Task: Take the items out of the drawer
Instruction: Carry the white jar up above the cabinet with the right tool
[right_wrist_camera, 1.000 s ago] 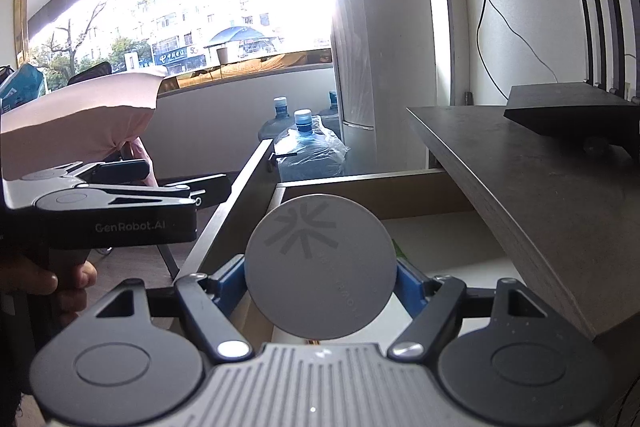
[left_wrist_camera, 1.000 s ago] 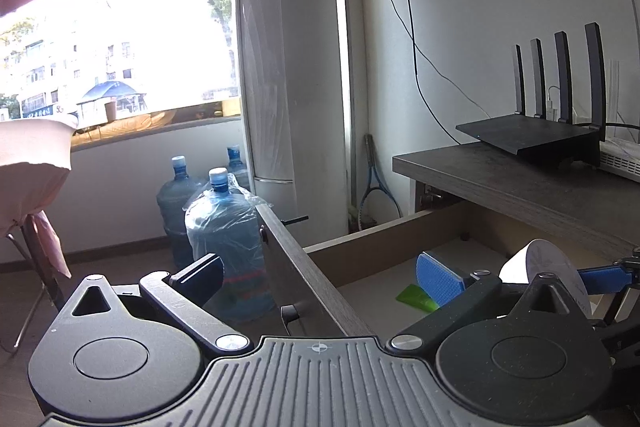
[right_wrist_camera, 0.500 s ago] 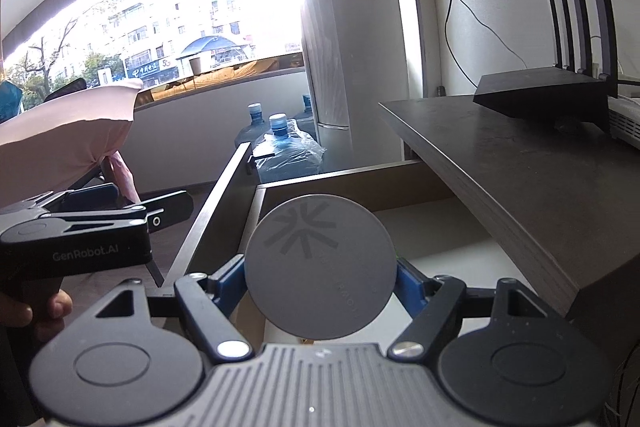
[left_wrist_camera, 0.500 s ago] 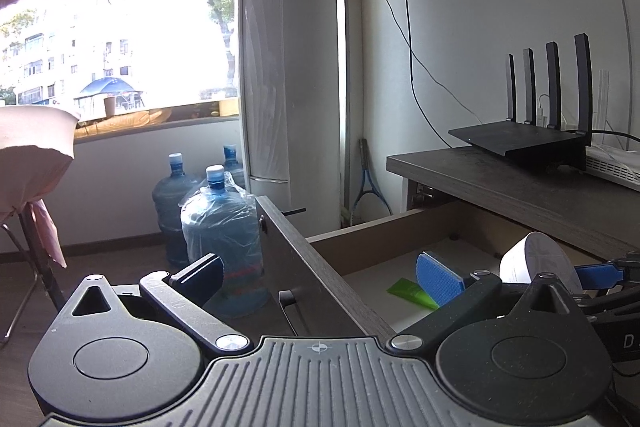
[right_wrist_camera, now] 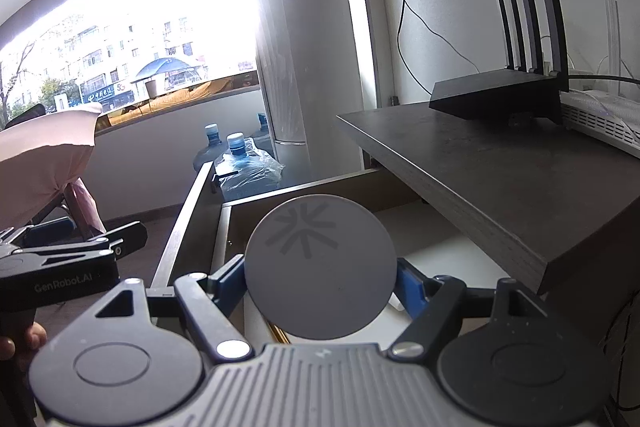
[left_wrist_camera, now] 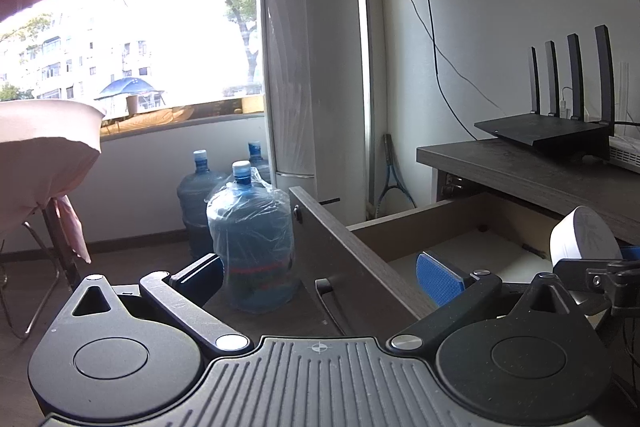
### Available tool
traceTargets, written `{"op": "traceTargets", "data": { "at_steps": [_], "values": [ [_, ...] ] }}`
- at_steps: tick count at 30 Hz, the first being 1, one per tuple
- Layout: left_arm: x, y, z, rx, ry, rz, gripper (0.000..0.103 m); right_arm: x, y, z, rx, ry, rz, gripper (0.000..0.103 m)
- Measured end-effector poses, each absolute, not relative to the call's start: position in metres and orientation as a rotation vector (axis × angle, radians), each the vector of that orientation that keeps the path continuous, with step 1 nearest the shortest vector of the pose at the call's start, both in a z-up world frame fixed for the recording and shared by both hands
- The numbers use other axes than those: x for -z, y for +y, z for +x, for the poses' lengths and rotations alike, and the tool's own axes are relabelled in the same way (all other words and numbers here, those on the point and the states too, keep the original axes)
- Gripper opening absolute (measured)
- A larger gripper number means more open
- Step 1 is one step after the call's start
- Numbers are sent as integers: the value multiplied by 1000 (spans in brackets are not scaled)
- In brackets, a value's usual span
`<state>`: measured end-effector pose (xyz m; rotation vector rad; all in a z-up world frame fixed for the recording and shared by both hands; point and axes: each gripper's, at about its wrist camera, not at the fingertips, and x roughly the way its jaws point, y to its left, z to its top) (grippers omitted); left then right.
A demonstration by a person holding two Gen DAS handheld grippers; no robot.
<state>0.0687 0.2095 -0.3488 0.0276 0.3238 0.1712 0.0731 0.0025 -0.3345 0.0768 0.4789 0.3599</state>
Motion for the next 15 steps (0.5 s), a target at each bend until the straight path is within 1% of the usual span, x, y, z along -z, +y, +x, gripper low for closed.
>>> {"op": "traceTargets", "data": {
  "at_steps": [15],
  "values": [
    [358, 225, 67, -213, 368, 32, 103, 332, 7, 76, -352, 475, 68, 78]
  ]
}}
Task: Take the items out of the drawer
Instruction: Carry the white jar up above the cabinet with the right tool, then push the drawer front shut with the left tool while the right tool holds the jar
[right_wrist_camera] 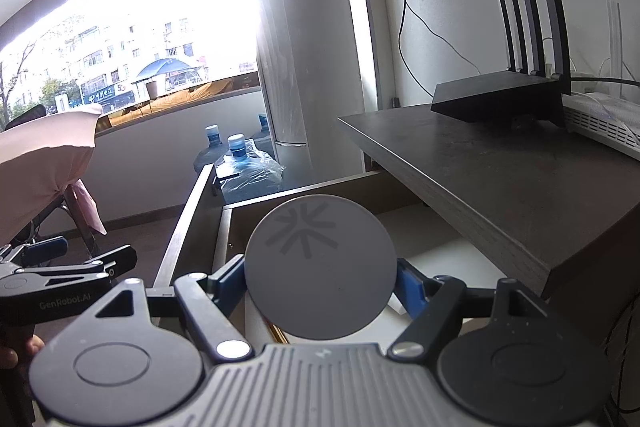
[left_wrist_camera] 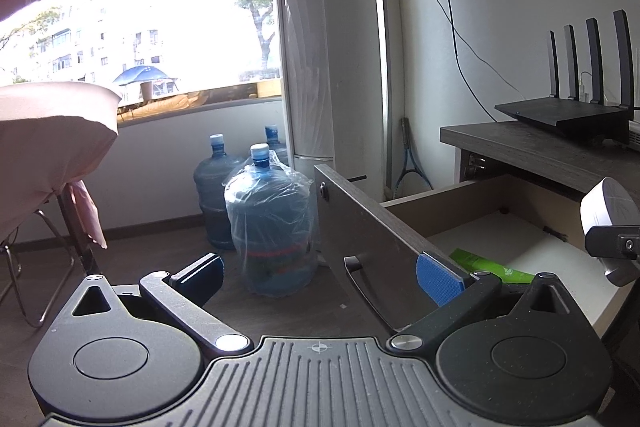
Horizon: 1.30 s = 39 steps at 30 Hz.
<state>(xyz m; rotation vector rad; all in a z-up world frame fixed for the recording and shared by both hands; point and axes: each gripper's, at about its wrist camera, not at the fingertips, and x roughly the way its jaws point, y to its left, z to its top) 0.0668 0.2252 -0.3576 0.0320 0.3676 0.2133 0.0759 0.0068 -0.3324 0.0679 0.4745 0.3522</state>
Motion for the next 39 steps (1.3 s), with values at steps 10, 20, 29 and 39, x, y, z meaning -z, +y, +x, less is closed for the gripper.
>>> {"op": "traceTargets", "data": {
  "at_steps": [10, 20, 29, 39],
  "values": [
    [363, 224, 66, -203, 390, 46, 103, 333, 9, 77, -349, 477, 68, 78],
    [370, 223, 66, -192, 417, 50, 103, 332, 10, 76, -360, 481, 64, 78],
    [377, 224, 68, -175, 439, 45, 103, 332, 12, 75, -366, 487, 62, 78],
    [383, 237, 76, -108, 468, -47, 103, 332, 14, 75, -381, 484, 54, 78]
  ]
}}
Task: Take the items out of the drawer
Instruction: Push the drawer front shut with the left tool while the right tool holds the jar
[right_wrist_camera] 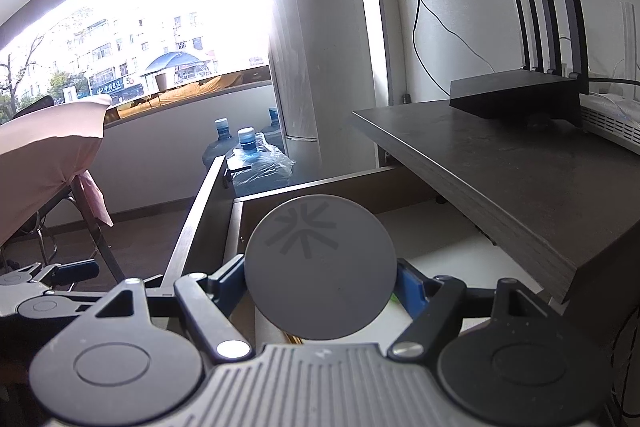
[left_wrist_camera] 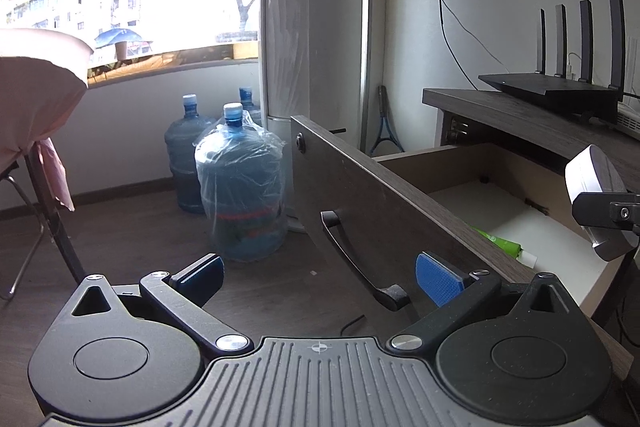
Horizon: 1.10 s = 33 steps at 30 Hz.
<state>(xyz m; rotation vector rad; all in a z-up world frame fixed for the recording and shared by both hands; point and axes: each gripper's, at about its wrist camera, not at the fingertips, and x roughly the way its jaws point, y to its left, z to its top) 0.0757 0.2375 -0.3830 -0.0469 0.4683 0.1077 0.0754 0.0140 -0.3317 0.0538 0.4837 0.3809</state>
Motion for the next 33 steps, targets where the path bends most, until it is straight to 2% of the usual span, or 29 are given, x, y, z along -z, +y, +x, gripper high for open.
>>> {"op": "traceTargets", "data": {
  "at_steps": [4, 28, 33],
  "values": [
    [386, 241, 79, -60, 482, -79, 99, 332, 15, 77, -382, 484, 56, 78],
    [385, 186, 116, 8, 450, 1, 99, 314, -15, 83, -297, 404, 88, 78],
    [385, 165, 125, 20, 435, 38, 94, 311, -26, 83, -285, 388, 100, 78]
  ]
}}
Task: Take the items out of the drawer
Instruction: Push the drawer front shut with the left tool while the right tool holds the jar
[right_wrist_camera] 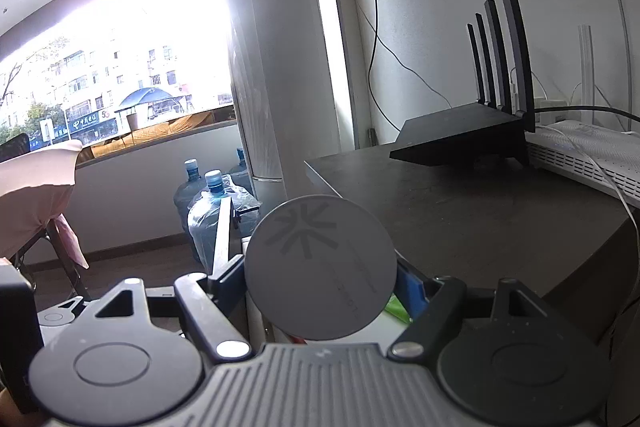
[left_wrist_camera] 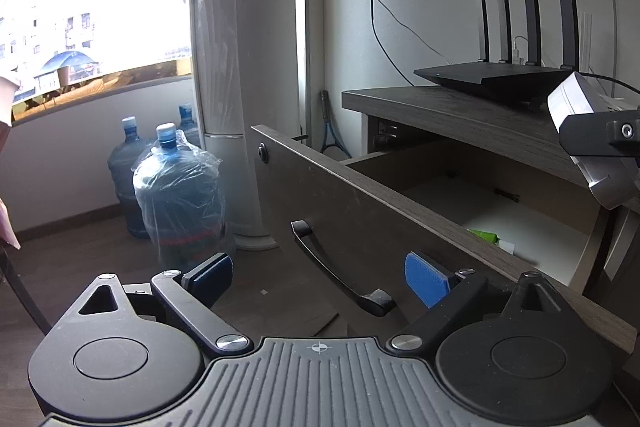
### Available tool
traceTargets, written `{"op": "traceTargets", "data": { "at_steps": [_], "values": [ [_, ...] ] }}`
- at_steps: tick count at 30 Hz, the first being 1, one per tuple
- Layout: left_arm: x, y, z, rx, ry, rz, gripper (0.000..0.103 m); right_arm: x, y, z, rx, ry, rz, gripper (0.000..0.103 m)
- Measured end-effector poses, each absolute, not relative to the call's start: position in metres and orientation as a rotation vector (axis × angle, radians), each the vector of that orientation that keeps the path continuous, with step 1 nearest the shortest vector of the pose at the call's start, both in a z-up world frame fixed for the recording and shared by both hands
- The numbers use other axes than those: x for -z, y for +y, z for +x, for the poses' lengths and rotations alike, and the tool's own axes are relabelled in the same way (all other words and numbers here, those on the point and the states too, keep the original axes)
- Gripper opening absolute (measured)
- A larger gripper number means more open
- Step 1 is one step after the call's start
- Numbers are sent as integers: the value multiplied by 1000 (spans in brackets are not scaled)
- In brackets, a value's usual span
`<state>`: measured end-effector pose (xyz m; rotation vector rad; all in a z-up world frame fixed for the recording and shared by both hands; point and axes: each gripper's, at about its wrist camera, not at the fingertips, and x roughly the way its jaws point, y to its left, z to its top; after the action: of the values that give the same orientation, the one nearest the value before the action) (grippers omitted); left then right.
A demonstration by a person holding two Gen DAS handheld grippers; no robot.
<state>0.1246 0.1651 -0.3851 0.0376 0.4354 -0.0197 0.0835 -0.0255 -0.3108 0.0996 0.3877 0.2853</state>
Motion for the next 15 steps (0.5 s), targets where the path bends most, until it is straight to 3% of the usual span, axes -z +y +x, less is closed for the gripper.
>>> {"op": "traceTargets", "data": {
  "at_steps": [15],
  "values": [
    [392, 131, 148, 100, 407, 31, 90, 308, -38, 91, -274, 378, 102, 78]
  ]
}}
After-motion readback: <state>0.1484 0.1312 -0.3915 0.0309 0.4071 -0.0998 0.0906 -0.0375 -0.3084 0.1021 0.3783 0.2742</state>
